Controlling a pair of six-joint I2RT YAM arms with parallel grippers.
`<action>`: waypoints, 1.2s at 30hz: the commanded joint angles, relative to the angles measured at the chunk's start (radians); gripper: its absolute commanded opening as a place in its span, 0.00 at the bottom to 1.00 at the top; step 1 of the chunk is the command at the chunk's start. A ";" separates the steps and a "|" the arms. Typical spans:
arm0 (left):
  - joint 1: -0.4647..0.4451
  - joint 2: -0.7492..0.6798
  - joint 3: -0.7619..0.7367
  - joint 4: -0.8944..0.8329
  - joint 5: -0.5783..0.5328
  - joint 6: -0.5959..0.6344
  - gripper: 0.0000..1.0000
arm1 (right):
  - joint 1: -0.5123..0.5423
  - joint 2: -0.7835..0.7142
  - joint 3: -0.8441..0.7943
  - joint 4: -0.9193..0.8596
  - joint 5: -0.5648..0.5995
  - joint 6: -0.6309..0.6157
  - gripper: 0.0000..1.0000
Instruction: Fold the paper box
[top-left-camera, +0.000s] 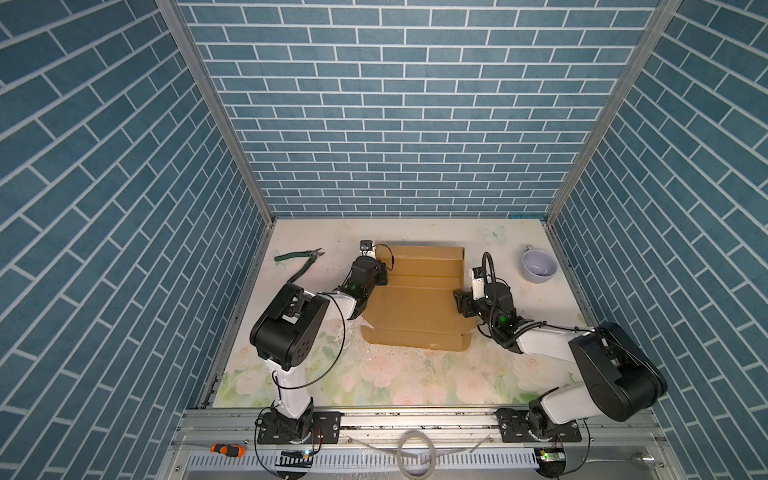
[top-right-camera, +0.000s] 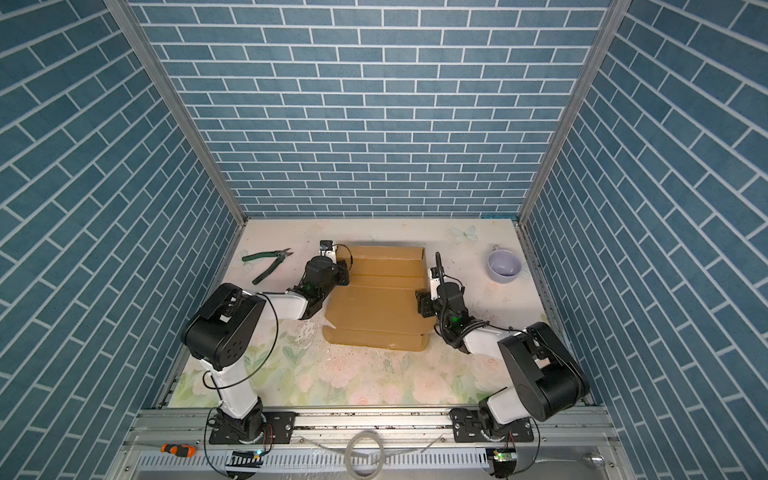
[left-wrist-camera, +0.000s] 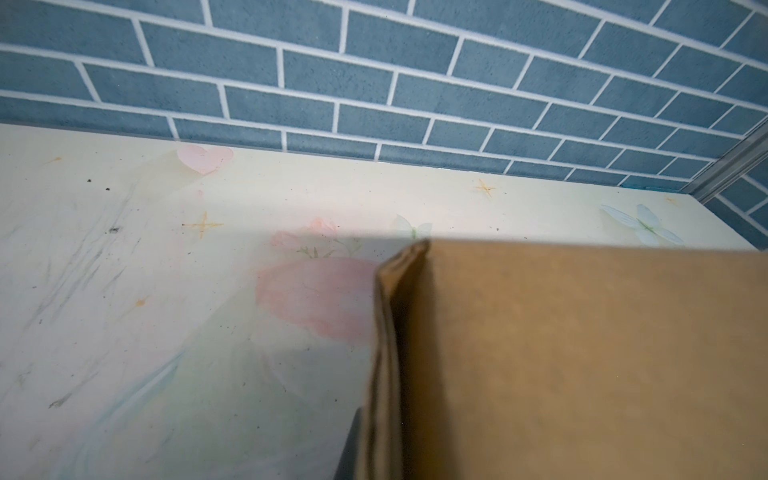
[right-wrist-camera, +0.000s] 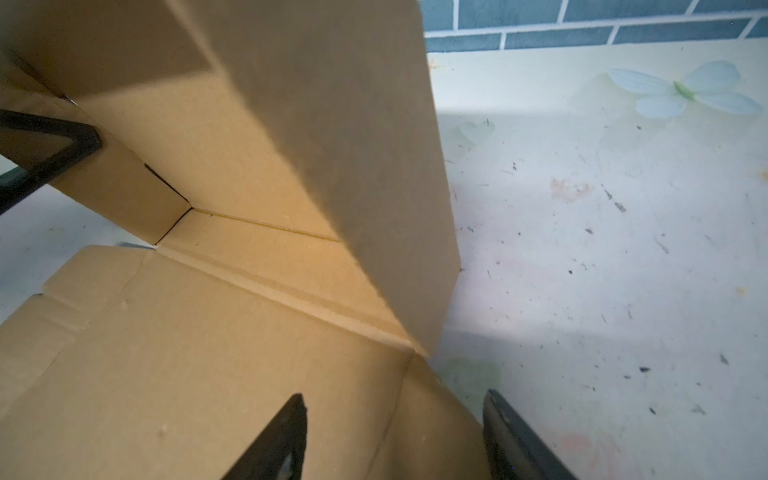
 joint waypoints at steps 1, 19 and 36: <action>-0.010 0.098 -0.062 -0.303 0.046 -0.026 0.00 | -0.026 -0.071 -0.017 -0.151 -0.112 0.033 0.69; -0.033 0.066 -0.021 -0.361 0.008 0.008 0.00 | -0.242 -0.176 0.508 -0.681 -0.453 0.509 0.75; -0.056 0.080 -0.008 -0.374 -0.005 0.017 0.00 | -0.249 0.073 0.616 -0.643 -0.560 0.523 0.60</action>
